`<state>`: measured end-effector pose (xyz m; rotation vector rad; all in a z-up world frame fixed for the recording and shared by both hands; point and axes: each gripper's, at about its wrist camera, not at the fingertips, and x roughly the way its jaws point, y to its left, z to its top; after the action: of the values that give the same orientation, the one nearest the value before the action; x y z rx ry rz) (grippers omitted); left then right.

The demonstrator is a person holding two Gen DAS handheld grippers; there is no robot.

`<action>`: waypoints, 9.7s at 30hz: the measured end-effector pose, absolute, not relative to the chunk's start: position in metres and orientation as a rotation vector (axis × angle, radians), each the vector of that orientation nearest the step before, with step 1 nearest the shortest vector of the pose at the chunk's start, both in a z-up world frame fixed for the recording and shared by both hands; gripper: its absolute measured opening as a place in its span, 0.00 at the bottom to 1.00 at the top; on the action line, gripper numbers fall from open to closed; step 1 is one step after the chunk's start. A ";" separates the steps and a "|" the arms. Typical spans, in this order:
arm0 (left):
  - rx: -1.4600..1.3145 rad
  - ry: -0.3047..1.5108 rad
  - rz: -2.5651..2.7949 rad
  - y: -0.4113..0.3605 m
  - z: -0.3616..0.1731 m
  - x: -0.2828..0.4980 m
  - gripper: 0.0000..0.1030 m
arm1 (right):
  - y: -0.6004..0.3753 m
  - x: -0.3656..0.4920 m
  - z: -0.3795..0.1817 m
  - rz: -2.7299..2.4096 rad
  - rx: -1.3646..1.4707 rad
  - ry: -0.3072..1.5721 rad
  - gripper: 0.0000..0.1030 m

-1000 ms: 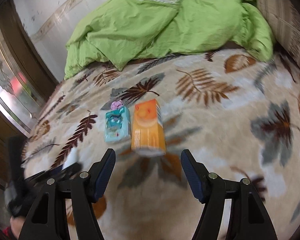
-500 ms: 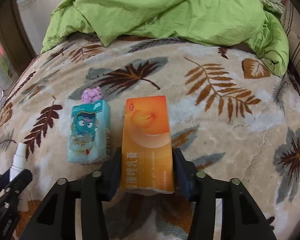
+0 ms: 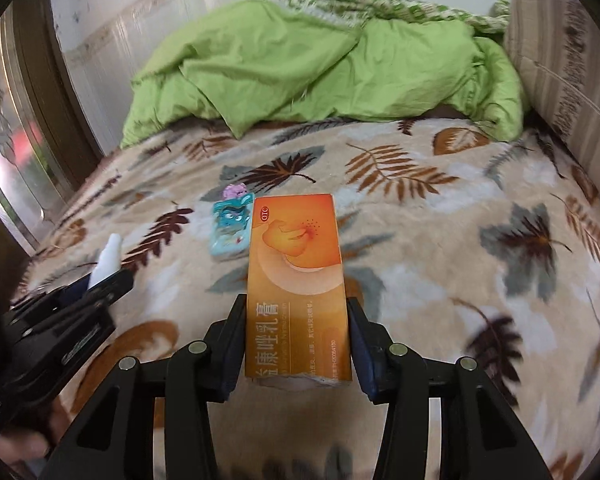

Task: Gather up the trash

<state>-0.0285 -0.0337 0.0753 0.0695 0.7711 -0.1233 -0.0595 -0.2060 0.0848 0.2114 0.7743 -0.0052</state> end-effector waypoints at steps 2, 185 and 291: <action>0.082 0.762 -0.127 -0.034 0.079 -0.044 0.30 | -0.207 -0.077 0.089 -0.001 0.231 0.759 0.48; 0.395 0.838 -1.096 -0.326 0.113 -0.333 0.28 | -0.419 -0.478 0.100 -0.474 0.718 0.567 0.49; 0.356 0.591 -0.720 -0.148 0.128 -0.278 0.99 | -0.287 -0.450 0.145 -0.957 0.415 0.611 0.99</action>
<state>-0.2782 -0.1478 0.1276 0.3556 0.5912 -0.7203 -0.4500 -0.2875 0.1453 0.4150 0.6105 -0.9573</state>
